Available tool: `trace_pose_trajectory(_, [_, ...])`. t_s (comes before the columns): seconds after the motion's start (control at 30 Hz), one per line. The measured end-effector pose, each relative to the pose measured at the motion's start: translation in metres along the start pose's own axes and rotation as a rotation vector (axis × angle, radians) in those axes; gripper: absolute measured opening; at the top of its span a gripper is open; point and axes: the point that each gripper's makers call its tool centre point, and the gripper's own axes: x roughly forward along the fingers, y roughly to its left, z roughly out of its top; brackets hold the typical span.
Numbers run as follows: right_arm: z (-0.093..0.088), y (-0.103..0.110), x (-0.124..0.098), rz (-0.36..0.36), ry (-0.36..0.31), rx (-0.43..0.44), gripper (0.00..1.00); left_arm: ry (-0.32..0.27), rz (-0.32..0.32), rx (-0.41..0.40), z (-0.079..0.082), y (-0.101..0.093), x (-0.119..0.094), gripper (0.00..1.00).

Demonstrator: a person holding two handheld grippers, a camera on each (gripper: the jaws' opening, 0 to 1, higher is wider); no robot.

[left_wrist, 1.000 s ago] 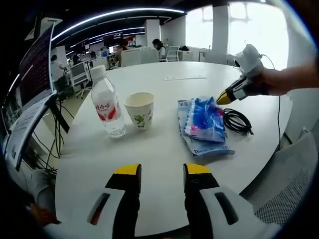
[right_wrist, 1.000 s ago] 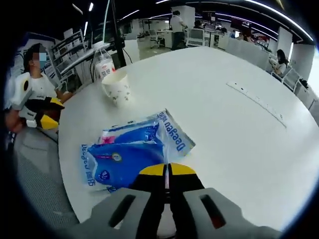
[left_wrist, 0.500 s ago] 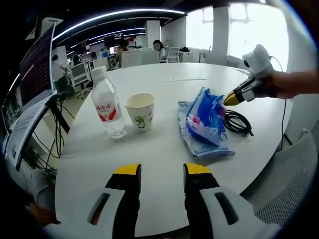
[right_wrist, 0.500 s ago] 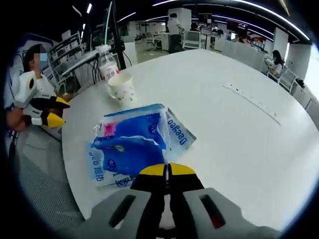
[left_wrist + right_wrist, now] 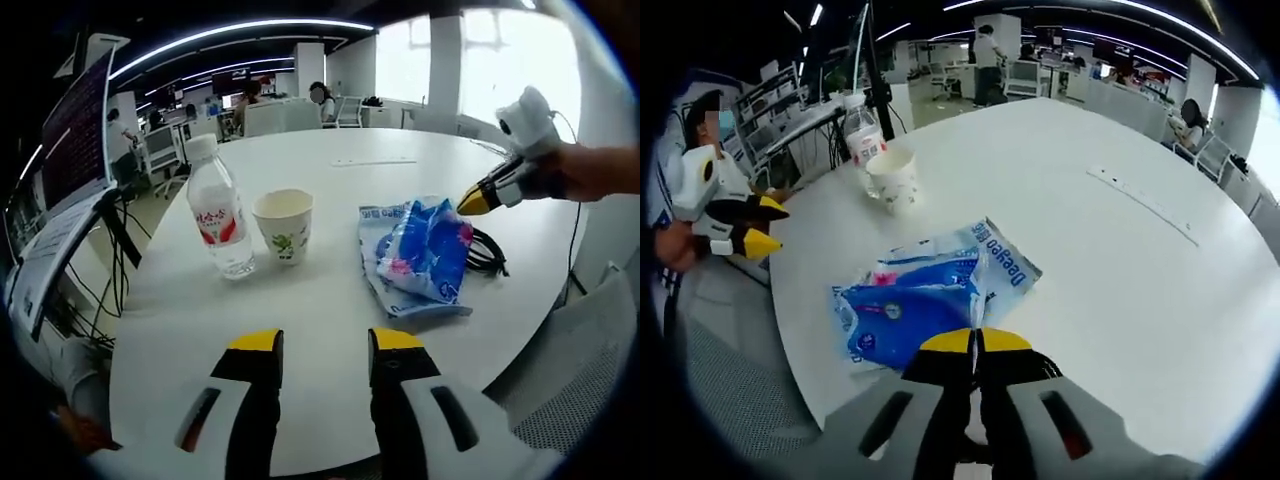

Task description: Arrange the tabletop items into an orderly group along one side of the table until the central work area is clear of visible clutter.

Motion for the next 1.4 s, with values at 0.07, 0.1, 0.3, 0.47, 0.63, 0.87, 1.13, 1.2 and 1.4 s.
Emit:
trace_pose_trajectory(0.07, [-0.007,0.000,-0.002,-0.007,0.011,0.011,0.00,0.000,-0.002,0.002,0.000,0.000,0.000,0.33])
trace_pose_trajectory(0.1, [-0.011,0.000,-0.003,-0.009,0.018,0.019,0.00,0.000,-0.004,0.003,0.000,-0.001,0.000,0.33])
trace_pose_trajectory(0.3, [-0.025,0.004,-0.007,-0.007,0.054,-0.009,0.00,0.001,-0.005,0.003,0.000,-0.001,0.000,0.33])
trace_pose_trajectory(0.47, [-0.027,0.002,-0.009,-0.005,0.082,-0.062,0.03,0.000,-0.005,0.004,0.000,-0.002,-0.001,0.33])
trace_pose_trajectory(0.63, [-0.024,-0.001,-0.006,0.007,0.091,-0.069,0.13,-0.002,-0.004,0.000,0.000,-0.001,-0.001,0.33])
trace_pose_trajectory(0.87, [-0.023,-0.004,0.007,0.032,0.119,-0.112,0.21,-0.003,0.001,-0.004,0.000,0.000,-0.001,0.33])
trace_pose_trajectory(1.13, [-0.013,-0.009,0.023,0.063,0.122,-0.118,0.23,-0.002,0.004,-0.003,0.001,0.000,-0.001,0.33])
trace_pose_trajectory(1.2, [-0.006,-0.009,0.026,0.062,0.086,-0.097,0.13,-0.001,0.003,-0.004,0.001,0.000,-0.001,0.33])
trace_pose_trajectory(1.4, [0.001,-0.005,0.025,0.065,0.059,-0.057,0.00,0.003,0.005,-0.006,0.001,0.001,0.000,0.33])
